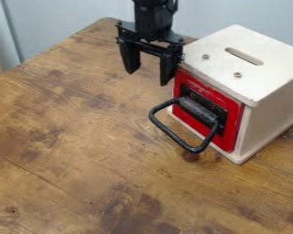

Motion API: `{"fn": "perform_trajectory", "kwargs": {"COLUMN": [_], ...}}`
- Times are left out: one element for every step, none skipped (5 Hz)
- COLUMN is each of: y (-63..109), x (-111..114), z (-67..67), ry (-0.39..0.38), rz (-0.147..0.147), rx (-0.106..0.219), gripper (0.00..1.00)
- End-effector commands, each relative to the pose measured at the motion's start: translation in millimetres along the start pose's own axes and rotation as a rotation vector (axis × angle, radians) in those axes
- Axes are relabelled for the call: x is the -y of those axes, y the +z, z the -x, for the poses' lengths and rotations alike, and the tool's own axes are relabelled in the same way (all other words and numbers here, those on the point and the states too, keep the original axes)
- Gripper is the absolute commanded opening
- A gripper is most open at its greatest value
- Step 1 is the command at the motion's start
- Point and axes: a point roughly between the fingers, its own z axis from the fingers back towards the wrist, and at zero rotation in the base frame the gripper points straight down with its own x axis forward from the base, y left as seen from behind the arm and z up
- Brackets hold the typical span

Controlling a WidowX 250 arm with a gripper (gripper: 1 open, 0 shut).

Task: Close the drawer

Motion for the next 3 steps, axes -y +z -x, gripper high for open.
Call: {"fn": "perform_trajectory", "kwargs": {"y": [48.6,42.4,42.1], "x": [0.0,-1.8,-3.9], "z": [1.6,4.7,5.8], "ry": [0.000,0.009,0.012], "rz": [-0.003,-0.003,-0.005], "rx": [0.097,0.097,0.108], "gripper": [1.00,1.00,1.00]}}
